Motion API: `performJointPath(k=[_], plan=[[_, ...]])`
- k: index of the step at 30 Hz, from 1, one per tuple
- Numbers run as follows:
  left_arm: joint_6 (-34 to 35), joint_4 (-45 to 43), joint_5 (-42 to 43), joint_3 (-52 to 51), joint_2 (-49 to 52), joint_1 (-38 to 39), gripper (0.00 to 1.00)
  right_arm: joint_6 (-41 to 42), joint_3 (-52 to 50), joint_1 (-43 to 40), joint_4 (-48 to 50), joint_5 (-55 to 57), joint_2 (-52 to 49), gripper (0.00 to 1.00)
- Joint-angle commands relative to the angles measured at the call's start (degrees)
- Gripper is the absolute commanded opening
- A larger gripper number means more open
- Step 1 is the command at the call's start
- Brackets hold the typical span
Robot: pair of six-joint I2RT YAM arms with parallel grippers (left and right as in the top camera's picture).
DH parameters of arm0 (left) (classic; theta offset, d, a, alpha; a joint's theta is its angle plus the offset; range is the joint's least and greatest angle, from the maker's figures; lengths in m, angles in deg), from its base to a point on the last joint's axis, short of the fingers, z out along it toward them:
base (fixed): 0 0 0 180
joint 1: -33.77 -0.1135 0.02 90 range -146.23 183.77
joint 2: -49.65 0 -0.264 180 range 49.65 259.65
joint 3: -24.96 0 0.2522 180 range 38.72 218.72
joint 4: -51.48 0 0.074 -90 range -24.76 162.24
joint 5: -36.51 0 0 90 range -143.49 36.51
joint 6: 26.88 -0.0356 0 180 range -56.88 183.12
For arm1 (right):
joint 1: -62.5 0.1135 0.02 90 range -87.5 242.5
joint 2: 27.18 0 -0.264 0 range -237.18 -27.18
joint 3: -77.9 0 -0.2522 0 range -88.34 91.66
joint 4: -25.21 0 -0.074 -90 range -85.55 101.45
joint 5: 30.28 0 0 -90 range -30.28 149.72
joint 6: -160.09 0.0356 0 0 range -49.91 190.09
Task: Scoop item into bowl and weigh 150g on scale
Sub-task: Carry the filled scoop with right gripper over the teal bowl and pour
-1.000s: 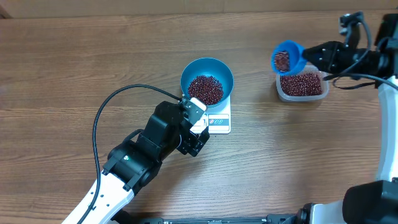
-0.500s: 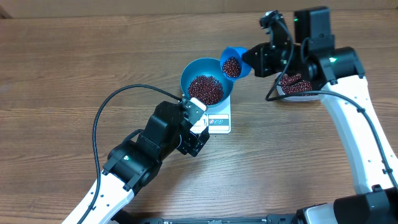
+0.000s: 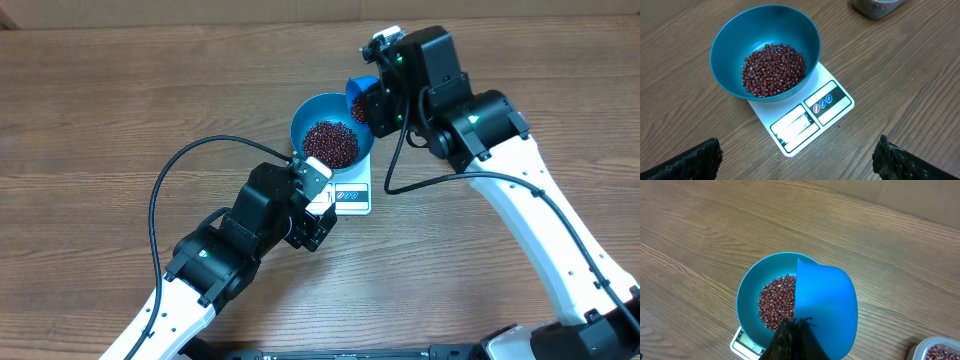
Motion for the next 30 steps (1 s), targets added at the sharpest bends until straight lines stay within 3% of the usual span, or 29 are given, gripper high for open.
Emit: performJointPath(k=[1, 30], plan=[[0.3, -0.2, -0.3, -0.3, 0.1, 0.0, 1.0, 0.2, 1.4, 1.9, 0.9, 5.4, 0.8, 0.04], [0.3, -0.2, -0.3, -0.3, 0.1, 0.0, 0.99, 0.4, 1.4, 8.9, 4.5, 15.6, 0.6, 0.04]])
